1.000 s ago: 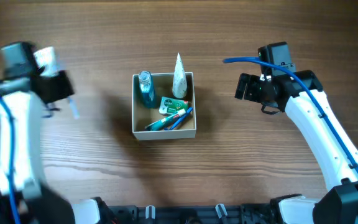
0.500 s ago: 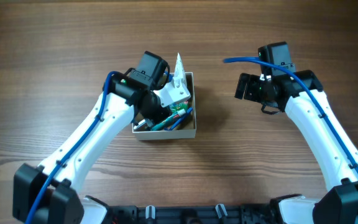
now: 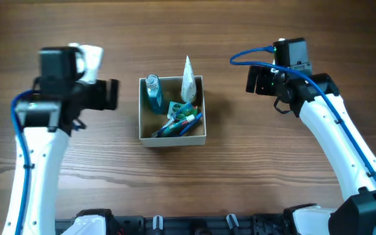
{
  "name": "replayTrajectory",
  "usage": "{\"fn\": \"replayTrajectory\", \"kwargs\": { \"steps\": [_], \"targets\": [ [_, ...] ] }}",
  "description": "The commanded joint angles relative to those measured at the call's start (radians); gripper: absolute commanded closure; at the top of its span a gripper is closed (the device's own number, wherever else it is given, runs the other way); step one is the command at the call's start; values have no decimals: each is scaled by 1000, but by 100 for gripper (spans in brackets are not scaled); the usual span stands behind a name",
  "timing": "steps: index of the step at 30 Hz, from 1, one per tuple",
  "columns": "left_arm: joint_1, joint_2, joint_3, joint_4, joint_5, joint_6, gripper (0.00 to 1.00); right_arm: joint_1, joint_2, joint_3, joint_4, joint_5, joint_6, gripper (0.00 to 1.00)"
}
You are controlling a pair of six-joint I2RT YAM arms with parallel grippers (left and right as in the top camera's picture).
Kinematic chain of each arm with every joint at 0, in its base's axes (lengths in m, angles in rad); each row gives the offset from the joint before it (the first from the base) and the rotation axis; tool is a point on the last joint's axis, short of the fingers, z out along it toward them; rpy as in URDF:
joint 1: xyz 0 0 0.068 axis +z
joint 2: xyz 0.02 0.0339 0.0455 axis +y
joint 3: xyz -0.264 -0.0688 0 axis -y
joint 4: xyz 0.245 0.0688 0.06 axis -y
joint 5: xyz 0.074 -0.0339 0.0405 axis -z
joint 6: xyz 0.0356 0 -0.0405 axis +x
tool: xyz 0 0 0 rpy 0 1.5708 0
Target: Pack container
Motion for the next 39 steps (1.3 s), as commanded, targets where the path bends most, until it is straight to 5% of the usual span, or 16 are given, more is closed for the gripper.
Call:
{"fn": "replayTrajectory", "kwargs": {
  "steps": [1, 11, 20, 23, 29, 34, 39],
  "targets": [
    [193, -6, 1, -71, 227, 14, 0, -2, -45, 18, -37, -7, 8, 0],
    [310, -564, -296, -2, 241, -42, 0, 44, -717, -245, -154, 23, 179, 0],
    [310, -583, -296, -20, 241, -42, 0, 44, -731, -246, -214, 33, 164, 0],
    [310, -583, -296, -20, 241, -42, 0, 22, -857, -359, 10, 37, 45, 0],
    [310, -583, -296, -20, 241, -42, 0, -89, -1417, -970, 643, -32, -86, 0],
    [310, -583, -296, -20, 241, -42, 0, -121, -1501, -1181, 698, -60, -138, 0],
    [310, -583, -296, -20, 241, -42, 0, -120, -1490, -1186, 705, -94, -162, 0]
  ]
}}
